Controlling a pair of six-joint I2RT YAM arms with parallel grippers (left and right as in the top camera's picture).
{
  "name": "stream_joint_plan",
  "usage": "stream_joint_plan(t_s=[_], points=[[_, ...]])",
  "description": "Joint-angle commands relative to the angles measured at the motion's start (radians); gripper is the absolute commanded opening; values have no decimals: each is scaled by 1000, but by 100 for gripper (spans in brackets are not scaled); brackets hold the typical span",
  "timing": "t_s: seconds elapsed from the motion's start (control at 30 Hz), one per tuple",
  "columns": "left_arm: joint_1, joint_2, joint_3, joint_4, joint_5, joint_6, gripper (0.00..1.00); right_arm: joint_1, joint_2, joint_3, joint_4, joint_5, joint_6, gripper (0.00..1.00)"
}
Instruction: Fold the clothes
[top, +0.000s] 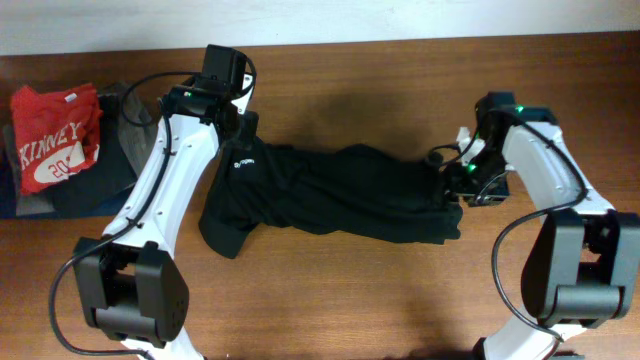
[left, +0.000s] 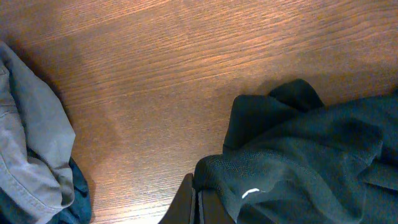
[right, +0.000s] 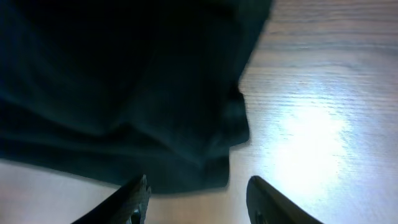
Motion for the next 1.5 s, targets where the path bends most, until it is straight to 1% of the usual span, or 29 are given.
stream_joint_plan(t_s=[0.0, 0.1, 0.17, 0.23, 0.27, 0.3, 0.33, 0.37, 0.4, 0.5, 0.57, 0.6, 0.63, 0.77, 0.83, 0.87, 1.03, 1.13, 1.27, 1.33, 1.47], points=[[2, -2, 6, -5, -15, -6, 0, 33, -6, -74, 84, -13, -6, 55], [2, -2, 6, -10, -15, -6, 0, 36, -6, -121, 164, -12, -6, 55], [2, -2, 6, -11, -15, -6, 0, 36, -6, -134, 204, -12, -6, 50], [2, -2, 6, -13, -15, -6, 0, 36, -6, -135, 229, -10, -6, 42], [2, -2, 6, -15, -15, -6, 0, 36, -6, -135, 238, -2, -5, 35], [2, -2, 6, -15, -15, -6, 0, 36, -6, -135, 239, 9, 0, 31], [2, -2, 6, -14, -15, -6, 0, 36, -6, -135, 240, 39, 20, 16], [2, -2, 6, -15, -15, -6, 0, 36, -6, -135, 239, 48, 25, 7], [2, -3, 6, -15, -15, -6, 0, 36, -6, -135, 239, 60, 38, 4], [8, -28, 7, -14, -27, -6, 0, 21, -15, -113, 241, 105, 63, 4], [19, -58, 9, -13, -51, -6, 0, -23, -30, -51, 218, 173, 166, 4], [31, -79, 9, -11, -53, -6, 0, -54, -37, -13, 216, 152, 198, 4], [45, -101, 9, -11, -49, -11, 0, -86, -38, 32, 216, 92, 188, 8], [48, -110, 8, -10, -26, -11, 0, -101, -34, 49, 209, 60, 121, 18], [48, -108, 8, -3, -26, -11, 0, -100, -26, 43, 191, 65, 91, 35], [48, -108, 8, 5, -26, -10, 0, -100, -23, 43, 183, 66, 91, 40], [48, -108, 8, 12, -26, -11, 0, -99, -21, 43, 139, 54, 86, 40], [48, -108, 8, 13, -26, -11, 0, -82, -21, 42, 143, 11, -32, 41], [48, -108, 8, 12, -7, -14, 0, -40, -3, 41, 221, 13, -200, 51], [48, -108, 8, 12, 14, -15, 0, -27, 22, 41, 272, 12, -263, 53], [48, -108, 8, 12, 19, -18, 0, -18, 73, 41, 307, -7, -293, 52]])
